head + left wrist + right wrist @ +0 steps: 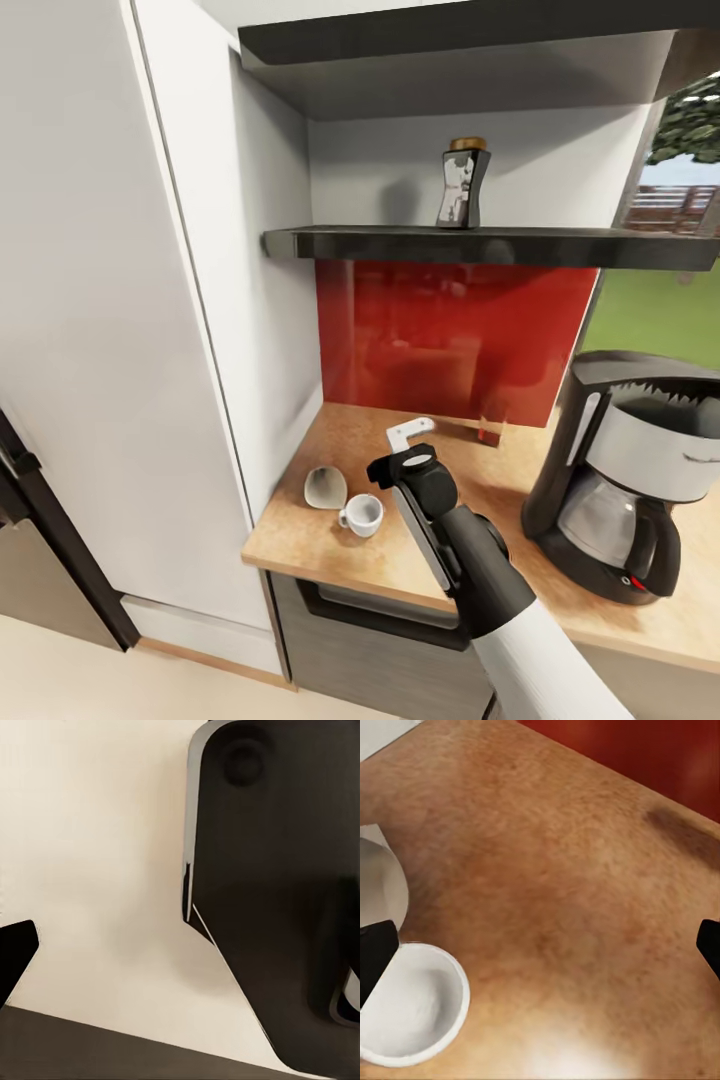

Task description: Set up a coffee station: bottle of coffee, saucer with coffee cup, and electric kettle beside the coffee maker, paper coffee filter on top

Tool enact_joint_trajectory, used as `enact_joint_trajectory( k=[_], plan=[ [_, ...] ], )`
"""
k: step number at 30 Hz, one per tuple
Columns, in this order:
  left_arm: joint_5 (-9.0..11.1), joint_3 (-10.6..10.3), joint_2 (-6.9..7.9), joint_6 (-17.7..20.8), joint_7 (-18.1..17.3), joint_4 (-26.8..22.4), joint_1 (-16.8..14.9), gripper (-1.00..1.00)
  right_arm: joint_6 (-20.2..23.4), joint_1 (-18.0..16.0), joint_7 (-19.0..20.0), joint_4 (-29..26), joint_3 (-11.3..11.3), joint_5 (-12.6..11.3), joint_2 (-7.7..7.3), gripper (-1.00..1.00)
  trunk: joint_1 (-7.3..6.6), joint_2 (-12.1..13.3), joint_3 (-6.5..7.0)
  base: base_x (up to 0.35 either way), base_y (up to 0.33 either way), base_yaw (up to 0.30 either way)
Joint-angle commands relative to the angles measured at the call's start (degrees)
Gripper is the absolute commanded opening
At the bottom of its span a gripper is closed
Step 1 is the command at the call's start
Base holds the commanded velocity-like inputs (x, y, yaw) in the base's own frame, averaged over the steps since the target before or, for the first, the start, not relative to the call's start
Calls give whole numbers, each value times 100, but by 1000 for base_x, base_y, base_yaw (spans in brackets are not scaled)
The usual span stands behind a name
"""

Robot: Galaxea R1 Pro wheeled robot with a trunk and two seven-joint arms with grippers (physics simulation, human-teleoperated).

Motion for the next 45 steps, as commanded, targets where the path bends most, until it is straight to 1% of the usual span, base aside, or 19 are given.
enact_joint_trajectory(
  k=[1,9,11,15,16,19,20,21,23,31,33,39,45],
  plan=[
    [34,-4,1,-6,2,-10,5,100,28,-7,-20,1,10,-7,1,100,6,-11,-11,223,204,0],
    [55,-4,4,-6,3,-9,5,100,29,-7,-8,30,14,-8,1,100,6,-11,-11,140,125,0],
    [55,-4,4,-6,3,-10,4,100,29,-7,-8,122,14,-8,1,100,6,-11,-11,23,20,0],
    [57,-3,4,-6,1,-3,3,100,29,-7,-1,527,19,-28,1,100,6,-11,-11,8,7,0],
    [59,-3,4,-6,-2,-2,6,100,29,-7,0,619,20,-62,1,100,6,-11,-11,3,2,0],
    [64,-3,4,-6,-2,-2,5,100,29,-7,1,741,21,-263,1,100,6,-11,-11,1,1,0],
    [61,-3,1,-6,-5,-2,5,100,29,-7,-4,769,22,-399,1,100,6,-11,-11,0,0,0],
    [59,-3,-2,-6,-7,-1,5,100,29,-7,-6,782,23,-480,1,100,6,-11,-11,0,0,0],
    [61,-3,-4,-6,-5,-1,3,100,29,-7,-7,786,26,-541,1,100,6,-11,-11,0,0,0],
    [65,-3,3,-6,-3,-1,2,100,23,-7,-3,771,32,-569,1,100,6,-11,-11,0,0,0],
    [34,-37,11,-6,3,-5,8,100,-43,-12,-6,799,30,-570,1,100,6,-11,-11,0,0,0],
    [32,-31,17,-16,4,5,17,100,52,-15,-4,695,31,-570,1,100,6,-11,-11,0,0,0],
    [31,-30,21,-16,4,15,19,100,12,-16,5,629,26,-570,1,100,6,-11,-11,0,0,0]
  ],
)
